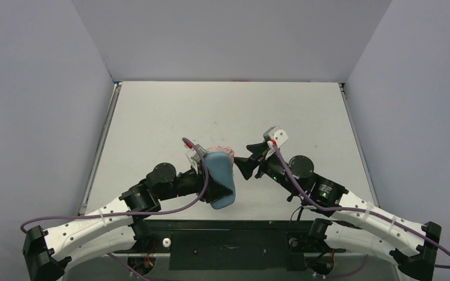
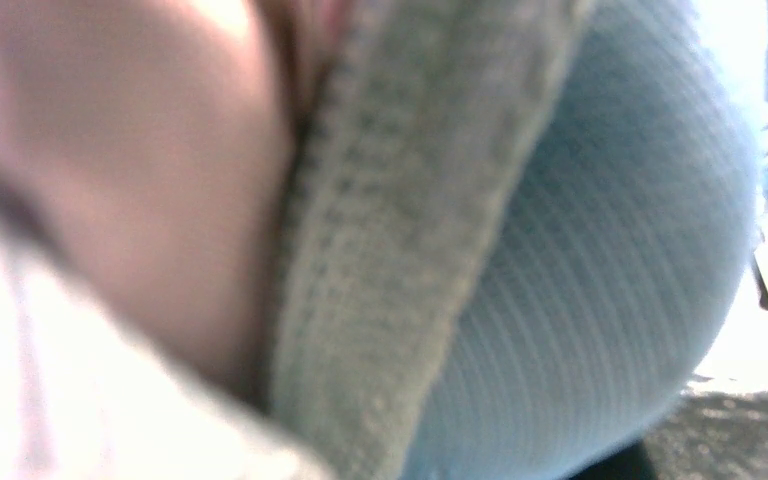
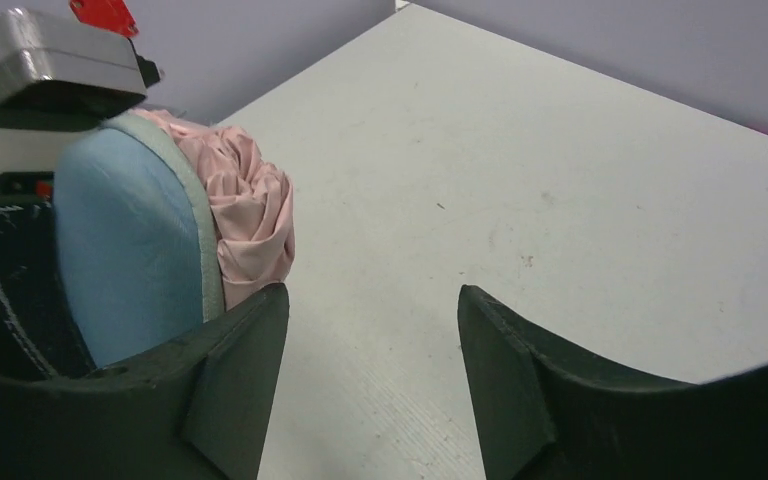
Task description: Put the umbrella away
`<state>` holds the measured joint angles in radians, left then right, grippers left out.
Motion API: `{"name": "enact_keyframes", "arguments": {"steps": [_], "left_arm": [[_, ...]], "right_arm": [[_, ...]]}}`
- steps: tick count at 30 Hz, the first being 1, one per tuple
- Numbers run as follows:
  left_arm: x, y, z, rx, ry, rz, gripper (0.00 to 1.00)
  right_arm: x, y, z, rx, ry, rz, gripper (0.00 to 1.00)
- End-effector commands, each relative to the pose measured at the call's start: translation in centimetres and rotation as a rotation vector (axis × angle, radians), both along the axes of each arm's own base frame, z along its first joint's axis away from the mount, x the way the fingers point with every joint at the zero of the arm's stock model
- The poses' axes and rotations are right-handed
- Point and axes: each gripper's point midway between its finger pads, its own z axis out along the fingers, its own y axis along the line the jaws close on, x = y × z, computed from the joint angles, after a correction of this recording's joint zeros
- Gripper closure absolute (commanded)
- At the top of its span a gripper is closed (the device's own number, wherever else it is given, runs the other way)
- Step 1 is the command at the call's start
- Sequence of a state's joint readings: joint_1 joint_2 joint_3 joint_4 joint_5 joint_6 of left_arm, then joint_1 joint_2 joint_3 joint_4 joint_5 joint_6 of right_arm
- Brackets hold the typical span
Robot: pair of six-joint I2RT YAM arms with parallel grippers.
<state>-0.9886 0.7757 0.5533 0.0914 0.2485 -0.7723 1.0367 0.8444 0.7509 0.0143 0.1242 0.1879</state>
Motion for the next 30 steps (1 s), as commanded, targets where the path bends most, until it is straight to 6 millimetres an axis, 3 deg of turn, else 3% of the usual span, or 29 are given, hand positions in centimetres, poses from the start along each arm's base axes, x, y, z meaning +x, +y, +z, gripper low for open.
{"name": "enact_keyframes", "arguments": {"steps": [1, 3, 5, 6, 8, 12, 23, 30], "left_arm": [[-1.4, -0.2, 5.0, -0.078, -0.128, -0.112, 0.85], [-1.8, -0.2, 5.6, -0.093, -0.145, -0.139, 0.85], [-2.1, -0.1, 6.2, -0.109, -0.157, -0.152, 0.84], [-2.2, -0.1, 6.4, -0.115, -0.161, -0.157, 0.85], [-2.4, 0.0, 7.0, -0.132, -0.169, -0.164, 0.85], [-2.3, 0.0, 7.1, -0.139, -0.169, -0.162, 0.84], [-2.2, -0.4, 7.4, -0.154, -0.159, -0.167, 0.84], [-2.6, -0.6, 7.6, -0.163, -0.160, -0.196, 0.84]], "right_arm": [[-1.6, -0.5, 3.7, 0.176, 0.039, 0.093, 0.41], [-2.0, -1.1, 4.5, 0.214, 0.043, 0.120, 0.43], [-2.1, -1.5, 5.0, 0.244, 0.047, 0.140, 0.56], [-2.4, -1.4, 5.1, 0.253, 0.053, 0.162, 0.68], [-2.6, -1.5, 5.3, 0.268, 0.057, 0.180, 0.79], [-3.6, -0.9, 5.8, 0.303, 0.063, 0.253, 0.89], [-6.0, 0.9, 6.1, 0.352, 0.093, 0.426, 0.92], [-6.1, 1.8, 4.6, 0.317, 0.136, 0.461, 0.92]]}}
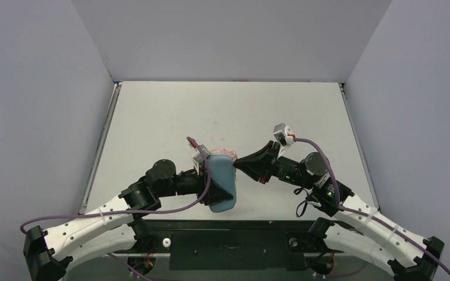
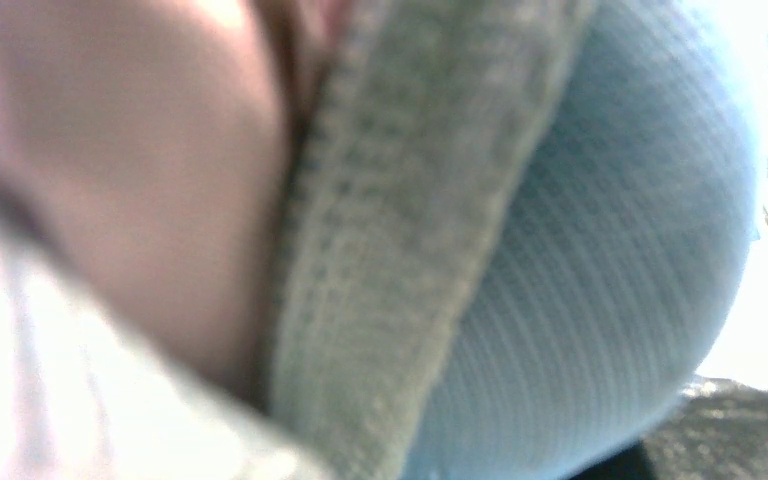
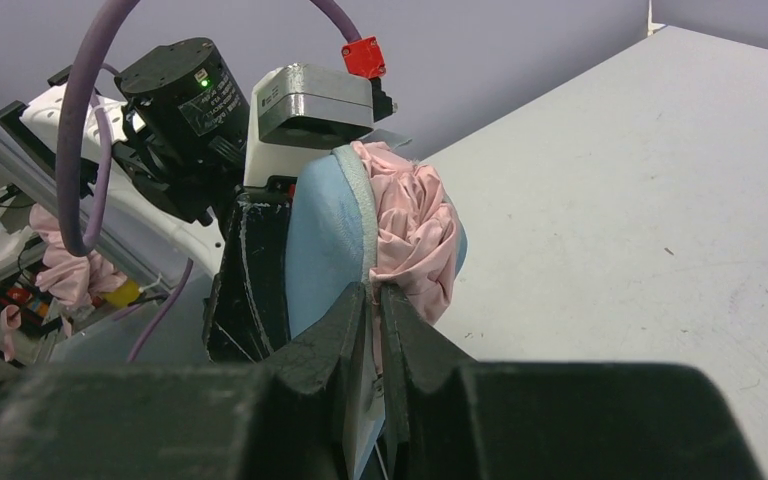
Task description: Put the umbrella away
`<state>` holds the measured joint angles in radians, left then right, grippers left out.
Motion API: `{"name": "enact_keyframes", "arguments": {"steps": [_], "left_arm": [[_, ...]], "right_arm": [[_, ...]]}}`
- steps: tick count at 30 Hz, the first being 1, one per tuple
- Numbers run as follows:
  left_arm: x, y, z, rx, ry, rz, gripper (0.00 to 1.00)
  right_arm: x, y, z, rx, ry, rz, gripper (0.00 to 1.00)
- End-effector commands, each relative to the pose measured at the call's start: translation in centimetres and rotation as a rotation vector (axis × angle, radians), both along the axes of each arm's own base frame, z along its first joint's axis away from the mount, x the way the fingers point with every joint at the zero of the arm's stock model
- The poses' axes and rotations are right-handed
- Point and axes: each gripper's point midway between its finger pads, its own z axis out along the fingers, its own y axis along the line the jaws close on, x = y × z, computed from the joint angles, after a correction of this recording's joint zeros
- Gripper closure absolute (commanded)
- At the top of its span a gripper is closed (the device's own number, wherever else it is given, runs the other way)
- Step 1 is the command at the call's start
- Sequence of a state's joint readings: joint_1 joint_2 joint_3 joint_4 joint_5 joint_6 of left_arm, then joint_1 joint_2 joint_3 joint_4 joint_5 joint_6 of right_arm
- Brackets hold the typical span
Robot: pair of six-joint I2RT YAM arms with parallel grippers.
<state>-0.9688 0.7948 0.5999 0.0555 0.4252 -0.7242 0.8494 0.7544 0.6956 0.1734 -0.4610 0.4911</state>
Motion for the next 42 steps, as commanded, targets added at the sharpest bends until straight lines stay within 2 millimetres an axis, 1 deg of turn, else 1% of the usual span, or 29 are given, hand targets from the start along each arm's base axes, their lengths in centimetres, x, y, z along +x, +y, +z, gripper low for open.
{"name": "enact_keyframes", "arguments": {"steps": [1, 4, 8, 9, 10, 11, 12, 13, 14, 15, 17, 19, 21, 22, 23, 24, 25, 26, 29, 30, 31, 35, 38, 42], "left_arm": [[-0.5, -0.3, 6.8, -0.186, -0.128, -0.047, 0.84], [-1.1, -0.2, 7.4, -0.209, -0.142, -0.072, 0.84], [-1.5, 0.1, 7.8, -0.228, -0.161, -0.085, 0.84], [-1.3, 0.2, 7.7, -0.223, -0.162, -0.074, 0.84], [-1.1, 0.3, 7.4, -0.209, -0.160, -0.062, 0.84], [-0.8, 0.4, 7.4, -0.206, -0.161, -0.044, 0.84], [-0.7, 0.5, 7.3, -0.203, -0.161, -0.038, 0.84], [-0.7, 0.6, 7.3, -0.205, -0.161, -0.034, 0.84], [-0.7, 0.6, 7.3, -0.209, -0.162, -0.038, 0.84], [-0.8, 0.7, 7.3, -0.212, -0.163, -0.042, 0.84], [-1.1, 0.7, 7.5, -0.221, -0.168, -0.057, 0.84], [-1.4, 0.6, 7.6, -0.230, -0.172, -0.080, 0.84], [-1.7, 0.6, 7.8, -0.241, -0.179, -0.100, 0.84], [-2.0, 0.6, 8.1, -0.250, -0.183, -0.113, 0.83], [-2.1, 0.6, 8.2, -0.254, -0.185, -0.117, 0.83], [-2.2, 0.6, 8.4, -0.258, -0.190, -0.123, 0.83], [-2.2, 0.6, 8.4, -0.257, -0.190, -0.126, 0.83], [-2.3, 0.7, 8.5, -0.258, -0.193, -0.129, 0.83], [-2.2, 0.6, 8.4, -0.248, -0.190, -0.128, 0.83], [-2.1, 0.5, 8.4, -0.247, -0.189, -0.128, 0.83], [-2.1, 0.5, 8.3, -0.245, -0.187, -0.127, 0.83], [-2.0, 0.3, 8.0, -0.242, -0.179, -0.125, 0.83], [-1.8, 0.3, 8.0, -0.240, -0.178, -0.117, 0.83], [-1.7, 0.4, 8.2, -0.244, -0.184, -0.107, 0.83]], "right_arm": [[-0.6, 0.7, 0.4, 0.017, -0.013, 0.057, 0.92], [-0.5, 0.9, 0.2, 0.011, -0.008, 0.062, 0.92], [-0.8, 0.9, 0.4, 0.018, -0.014, 0.079, 0.92], [-1.0, 0.8, 0.6, 0.021, -0.017, 0.081, 0.88], [-1.0, 0.7, 0.9, 0.025, -0.022, 0.079, 0.83], [-1.0, 0.2, 1.2, 0.029, -0.031, 0.067, 0.69], [-0.7, -0.1, 1.1, 0.022, -0.024, 0.042, 0.48], [-0.4, -0.7, 1.5, 0.030, -0.035, 0.014, 0.36], [0.2, -1.2, 1.3, 0.024, -0.025, -0.026, 0.27], [0.5, -1.8, 1.6, 0.033, -0.030, -0.053, 0.25], [1.1, -2.3, 1.2, 0.034, -0.012, -0.085, 0.22], [1.3, -2.1, 0.8, 0.030, 0.009, -0.076, 0.21], [1.2, -1.8, 0.7, 0.031, 0.023, -0.060, 0.23], [1.0, -1.7, 1.1, 0.047, 0.020, -0.049, 0.30], [1.0, -1.6, 1.0, 0.053, 0.023, -0.043, 0.32], [0.7, -1.5, 1.5, 0.073, 0.016, -0.026, 0.39], [0.4, -1.4, 1.7, 0.079, 0.014, -0.006, 0.44], [0.3, -1.3, 2.2, 0.098, 0.008, 0.004, 0.51], [0.0, -1.0, 2.5, 0.112, 0.006, 0.030, 0.58], [-0.1, -1.0, 2.6, 0.118, 0.003, 0.037, 0.63], [-0.2, -0.8, 2.5, 0.117, 0.003, 0.047, 0.65], [-0.6, -0.9, 3.1, 0.140, -0.014, 0.068, 0.84], [-1.1, -1.2, 3.5, 0.154, -0.034, 0.074, 0.86], [-1.7, -1.4, 3.7, 0.153, -0.050, 0.094, 0.83]]}}
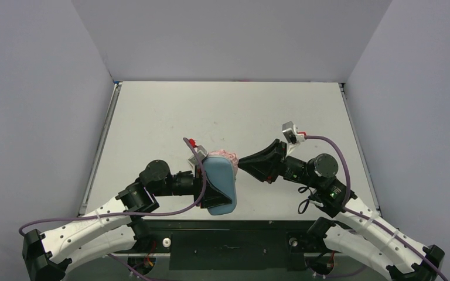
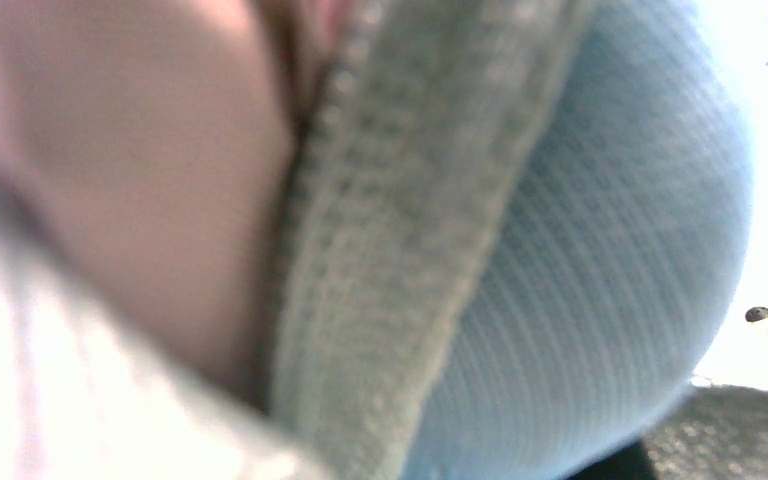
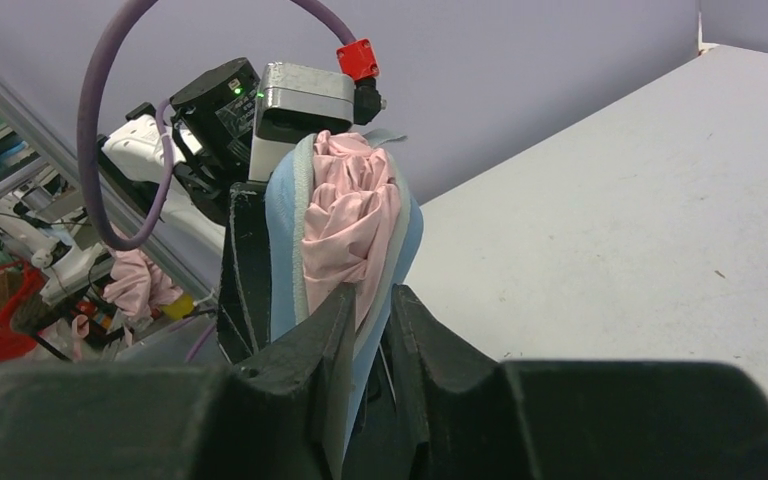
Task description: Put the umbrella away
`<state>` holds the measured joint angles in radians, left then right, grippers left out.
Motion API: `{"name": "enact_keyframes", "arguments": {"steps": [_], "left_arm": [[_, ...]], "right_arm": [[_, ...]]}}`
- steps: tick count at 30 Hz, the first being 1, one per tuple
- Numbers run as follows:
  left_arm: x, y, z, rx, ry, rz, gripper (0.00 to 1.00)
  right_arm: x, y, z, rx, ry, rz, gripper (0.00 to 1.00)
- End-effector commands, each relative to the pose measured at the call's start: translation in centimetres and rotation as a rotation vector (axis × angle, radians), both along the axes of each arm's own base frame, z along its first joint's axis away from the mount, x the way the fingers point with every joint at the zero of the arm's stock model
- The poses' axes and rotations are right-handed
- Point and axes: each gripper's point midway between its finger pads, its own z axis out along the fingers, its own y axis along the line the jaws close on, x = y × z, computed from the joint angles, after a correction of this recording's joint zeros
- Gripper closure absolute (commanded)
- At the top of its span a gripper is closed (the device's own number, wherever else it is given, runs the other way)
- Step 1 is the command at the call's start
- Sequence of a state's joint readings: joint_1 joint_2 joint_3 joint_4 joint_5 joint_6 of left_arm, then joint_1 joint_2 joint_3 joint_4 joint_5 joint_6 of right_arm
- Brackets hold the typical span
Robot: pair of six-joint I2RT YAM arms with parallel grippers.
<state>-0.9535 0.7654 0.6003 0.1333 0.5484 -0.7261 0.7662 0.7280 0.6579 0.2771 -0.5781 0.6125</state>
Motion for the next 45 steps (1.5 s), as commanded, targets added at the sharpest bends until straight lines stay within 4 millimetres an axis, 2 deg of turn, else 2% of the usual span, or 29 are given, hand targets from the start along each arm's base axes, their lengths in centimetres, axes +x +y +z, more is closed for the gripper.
{"name": "enact_keyframes", "arguments": {"steps": [1, 5, 10, 16, 22, 27, 31, 39, 45], "left_arm": [[0.2, 0.1, 5.7, -0.158, -0.125, 0.011, 0.83], [0.3, 0.2, 5.9, -0.165, -0.129, 0.018, 0.83], [0.3, 0.2, 5.8, -0.164, -0.121, 0.016, 0.83], [0.3, -0.1, 5.7, -0.177, -0.107, 0.005, 0.83], [0.4, -0.5, 5.3, -0.178, -0.090, -0.003, 0.83], [0.4, -0.8, 5.2, -0.178, -0.086, -0.011, 0.83], [0.3, -1.1, 5.0, -0.176, -0.080, -0.035, 0.84], [-0.1, -2.0, 4.3, -0.139, -0.060, -0.103, 0.84], [-0.3, -2.2, 3.8, -0.118, -0.054, -0.125, 0.84]], "right_arm": [[-1.2, -0.4, 2.2, 0.055, -0.084, 0.038, 0.81], [-1.0, -0.5, 1.7, 0.040, -0.078, 0.024, 0.76], [-1.1, -0.5, 1.7, 0.050, -0.078, 0.032, 0.77], [-1.2, -0.1, 1.8, 0.065, -0.069, 0.059, 0.85], [-1.4, 0.4, 1.6, 0.074, -0.057, 0.092, 0.98], [-1.8, 1.3, 0.9, 0.075, -0.029, 0.139, 1.00], [-2.9, 2.7, 0.2, 0.059, -0.019, 0.208, 1.00], [-7.7, 5.7, -1.9, -0.059, -0.073, 0.444, 1.00], [-9.7, 7.5, -4.0, -0.153, -0.077, 0.553, 1.00]]}}
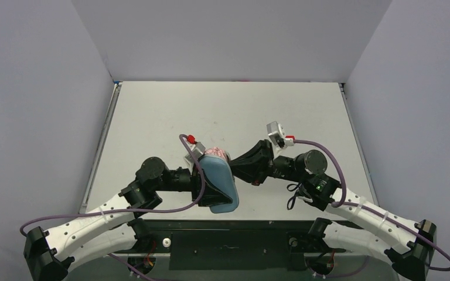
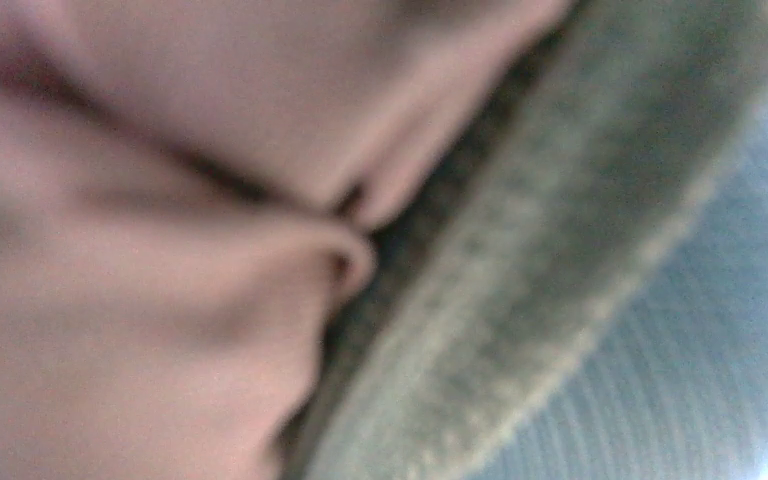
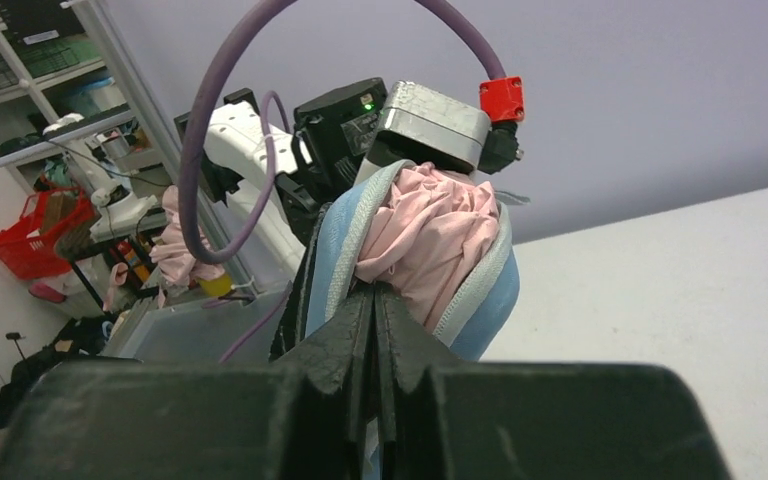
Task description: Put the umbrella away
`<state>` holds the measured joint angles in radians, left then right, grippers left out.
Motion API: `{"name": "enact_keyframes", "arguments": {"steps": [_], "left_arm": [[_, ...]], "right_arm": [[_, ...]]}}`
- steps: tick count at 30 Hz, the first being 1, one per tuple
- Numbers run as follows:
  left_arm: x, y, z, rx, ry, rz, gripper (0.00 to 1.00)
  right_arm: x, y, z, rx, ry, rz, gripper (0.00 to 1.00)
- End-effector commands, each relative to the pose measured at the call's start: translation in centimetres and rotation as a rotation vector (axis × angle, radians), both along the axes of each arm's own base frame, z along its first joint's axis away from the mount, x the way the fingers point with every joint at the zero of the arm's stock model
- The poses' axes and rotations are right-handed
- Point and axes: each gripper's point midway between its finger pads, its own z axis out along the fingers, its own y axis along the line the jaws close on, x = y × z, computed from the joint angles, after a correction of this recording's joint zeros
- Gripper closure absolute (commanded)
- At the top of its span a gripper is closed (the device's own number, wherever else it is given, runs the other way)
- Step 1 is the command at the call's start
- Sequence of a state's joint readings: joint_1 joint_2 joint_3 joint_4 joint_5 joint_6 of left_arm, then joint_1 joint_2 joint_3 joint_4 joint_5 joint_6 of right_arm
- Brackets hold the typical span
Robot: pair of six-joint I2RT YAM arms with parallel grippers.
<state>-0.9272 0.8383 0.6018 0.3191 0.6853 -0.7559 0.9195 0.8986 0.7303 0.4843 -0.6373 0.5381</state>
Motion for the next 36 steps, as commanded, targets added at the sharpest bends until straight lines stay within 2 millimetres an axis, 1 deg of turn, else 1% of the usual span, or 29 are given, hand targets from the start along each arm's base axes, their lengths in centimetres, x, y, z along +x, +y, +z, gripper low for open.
{"name": "enact_keyframes", "arguments": {"steps": [1, 2, 3, 4, 5, 6, 7, 8, 11, 15, 19, 22, 24, 26, 33, 35, 36], "left_arm": [[0.4, -1.4, 1.8, -0.026, -0.013, -0.014, 0.85], [0.3, -1.3, 1.6, -0.022, -0.011, -0.015, 0.85], [0.3, -1.2, 1.7, -0.024, -0.013, -0.013, 0.85], [0.3, -1.2, 1.6, -0.023, -0.012, -0.011, 0.85], [0.3, -1.0, 1.4, -0.020, -0.011, -0.003, 0.85], [0.3, -0.9, 1.6, -0.024, -0.017, 0.003, 0.85], [0.4, -0.8, 1.4, -0.016, -0.016, 0.012, 0.85], [0.3, -0.6, 1.5, -0.019, -0.021, 0.017, 0.85], [0.4, -0.2, 1.1, -0.005, -0.023, 0.039, 0.85], [0.4, 0.2, 1.0, 0.000, -0.023, 0.052, 0.85], [0.4, 0.4, 0.9, 0.000, -0.020, 0.062, 0.85], [0.5, 0.5, 0.8, 0.002, -0.018, 0.069, 0.85], [0.5, 0.5, 0.7, 0.004, -0.015, 0.070, 0.85], [0.5, 0.5, 0.7, 0.005, -0.013, 0.071, 0.85], [0.4, 0.6, 0.5, 0.009, -0.010, 0.069, 0.85], [0.4, 0.6, 0.4, 0.013, -0.008, 0.069, 0.85], [0.4, 0.6, 0.4, 0.013, -0.007, 0.068, 0.85]], "right_arm": [[-6.7, 3.3, -6.9, -0.253, 0.042, 0.347, 1.00], [-6.6, 3.4, -7.1, -0.268, 0.035, 0.340, 1.00], [-6.2, 3.5, -7.6, -0.286, 0.036, 0.312, 1.00], [-5.6, 3.5, -7.4, -0.289, 0.035, 0.278, 1.00], [-5.3, 3.4, -7.8, -0.308, 0.034, 0.255, 1.00], [-4.6, 3.2, -7.5, -0.306, 0.029, 0.208, 0.99], [-4.1, 2.9, -7.9, -0.326, 0.035, 0.182, 0.98], [-3.5, 2.6, -7.6, -0.320, 0.033, 0.140, 0.97], [-1.9, 1.5, -7.6, -0.330, 0.048, 0.060, 0.94], [-0.7, 0.1, -7.4, -0.329, 0.052, -0.009, 0.90], [0.3, -1.0, -7.0, -0.318, 0.053, -0.057, 0.89], [1.0, -1.7, -6.4, -0.304, 0.054, -0.092, 0.87], [1.3, -2.1, -5.9, -0.291, 0.054, -0.107, 0.84], [1.5, -2.4, -5.2, -0.274, 0.050, -0.125, 0.81], [1.9, -3.5, -2.9, -0.218, 0.023, -0.174, 0.74], [2.2, -3.8, -2.2, -0.200, 0.017, -0.197, 0.71], [2.3, -3.9, -2.0, -0.189, 0.017, -0.205, 0.67]]}}
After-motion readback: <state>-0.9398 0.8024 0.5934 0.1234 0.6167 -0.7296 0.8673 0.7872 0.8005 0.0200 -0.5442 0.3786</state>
